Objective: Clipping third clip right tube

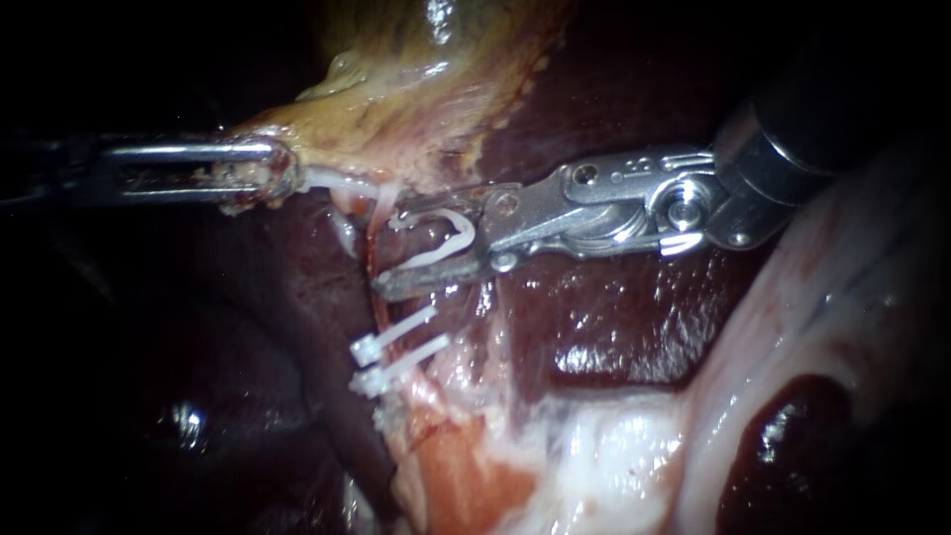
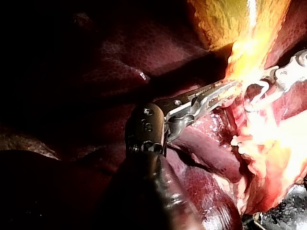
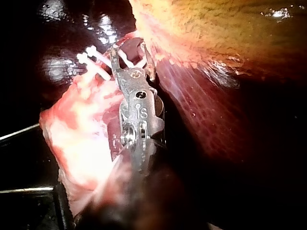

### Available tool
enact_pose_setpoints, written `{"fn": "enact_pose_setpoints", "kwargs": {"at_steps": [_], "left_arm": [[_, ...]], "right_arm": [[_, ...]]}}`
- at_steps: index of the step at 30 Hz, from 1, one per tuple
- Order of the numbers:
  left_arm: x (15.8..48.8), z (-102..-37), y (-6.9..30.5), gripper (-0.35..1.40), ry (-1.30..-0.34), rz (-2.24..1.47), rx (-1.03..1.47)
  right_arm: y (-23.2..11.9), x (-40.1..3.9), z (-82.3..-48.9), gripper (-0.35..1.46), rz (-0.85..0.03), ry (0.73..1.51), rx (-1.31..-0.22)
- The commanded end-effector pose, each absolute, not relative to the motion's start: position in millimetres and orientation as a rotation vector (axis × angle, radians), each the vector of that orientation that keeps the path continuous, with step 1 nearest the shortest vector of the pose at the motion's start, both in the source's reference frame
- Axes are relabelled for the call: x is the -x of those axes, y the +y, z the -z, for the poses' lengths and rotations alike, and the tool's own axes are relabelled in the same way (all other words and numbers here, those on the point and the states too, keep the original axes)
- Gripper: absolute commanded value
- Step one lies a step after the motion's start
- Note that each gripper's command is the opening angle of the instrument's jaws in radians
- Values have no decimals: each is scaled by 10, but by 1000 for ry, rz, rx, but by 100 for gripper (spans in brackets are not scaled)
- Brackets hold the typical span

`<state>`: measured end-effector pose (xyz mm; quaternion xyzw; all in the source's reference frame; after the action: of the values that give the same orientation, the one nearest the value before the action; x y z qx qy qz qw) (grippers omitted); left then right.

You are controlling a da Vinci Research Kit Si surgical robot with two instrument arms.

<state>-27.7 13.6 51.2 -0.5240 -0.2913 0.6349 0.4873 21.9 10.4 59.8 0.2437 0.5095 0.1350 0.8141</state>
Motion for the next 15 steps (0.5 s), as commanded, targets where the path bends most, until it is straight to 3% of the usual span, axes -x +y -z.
{"fn": "enact_pose_setpoints", "kwargs": {"at_steps": [1,15], "left_arm": [[276,-512,136,-35,-708,-1544,1274],[274,-512,136,-35,-710,-1545,1275]], "right_arm": [[104,-218,-598,37,-287,1088,-520],[102,-179,-589,46,-301,1131,-547]]}}
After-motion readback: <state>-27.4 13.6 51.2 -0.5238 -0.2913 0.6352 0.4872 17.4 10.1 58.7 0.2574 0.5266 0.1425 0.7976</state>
